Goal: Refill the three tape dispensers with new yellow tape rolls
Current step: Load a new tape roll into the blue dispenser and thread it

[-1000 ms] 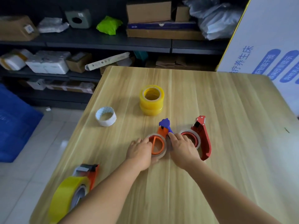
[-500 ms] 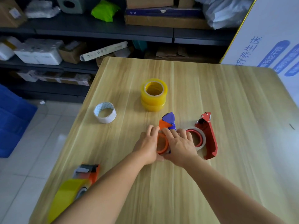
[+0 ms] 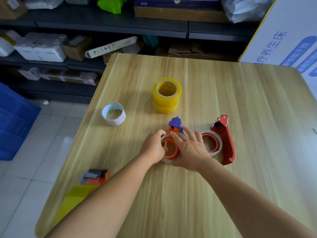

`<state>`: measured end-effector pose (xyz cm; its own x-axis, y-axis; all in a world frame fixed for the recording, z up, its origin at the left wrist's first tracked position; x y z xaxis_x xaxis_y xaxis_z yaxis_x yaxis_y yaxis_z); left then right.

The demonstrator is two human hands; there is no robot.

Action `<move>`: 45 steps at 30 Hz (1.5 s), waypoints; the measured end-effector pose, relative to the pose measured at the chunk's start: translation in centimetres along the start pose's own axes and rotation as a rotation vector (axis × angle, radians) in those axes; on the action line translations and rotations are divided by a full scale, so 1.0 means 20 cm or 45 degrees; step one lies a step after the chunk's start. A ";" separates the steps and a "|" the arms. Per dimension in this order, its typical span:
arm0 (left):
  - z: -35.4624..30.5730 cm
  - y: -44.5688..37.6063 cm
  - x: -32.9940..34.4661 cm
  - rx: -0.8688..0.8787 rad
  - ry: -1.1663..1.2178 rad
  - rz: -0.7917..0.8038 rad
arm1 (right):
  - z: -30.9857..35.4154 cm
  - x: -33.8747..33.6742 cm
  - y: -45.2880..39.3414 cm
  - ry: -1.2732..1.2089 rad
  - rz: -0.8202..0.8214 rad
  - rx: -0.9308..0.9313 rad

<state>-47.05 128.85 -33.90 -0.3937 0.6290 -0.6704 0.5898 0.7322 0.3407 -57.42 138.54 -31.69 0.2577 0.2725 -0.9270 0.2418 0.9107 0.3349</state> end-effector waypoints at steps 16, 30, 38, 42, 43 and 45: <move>-0.03 0.04 -0.19 0.072 0.370 -0.065 | 0.10 -0.18 -0.07 -0.300 -0.332 -0.086; 0.28 -0.04 -0.36 -0.135 -0.030 -0.095 | 0.40 -0.07 -0.49 -0.244 0.084 -0.120; 0.22 -0.16 -0.39 -0.028 -0.244 -0.040 | 0.30 -0.15 -0.53 -0.175 -0.035 -0.080; 0.08 -0.26 -0.39 0.100 -0.158 -0.091 | 0.20 -0.27 -0.59 -0.124 -0.331 0.102; 0.05 -0.28 -0.39 0.123 -0.139 -0.090 | 0.17 -0.28 -0.61 -0.116 -0.345 0.155; -0.01 -0.34 -0.38 0.141 -0.097 -0.069 | 0.11 -0.30 -0.65 -0.109 -0.329 0.233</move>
<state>-48.15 119.17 -31.04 -0.3747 0.5646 -0.7354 0.6450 0.7285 0.2308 -60.09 124.50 -30.15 0.2418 0.0057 -0.9703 0.4712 0.8734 0.1226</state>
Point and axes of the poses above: each hand's wrist, its own y-axis away from the middle knuckle, its own x-axis out of the palm, z = x × y, the point moved 1 cm from there along -y, towards the middle knuckle, and after that the axes turned 3 degrees about y, right-handed, at the moved point
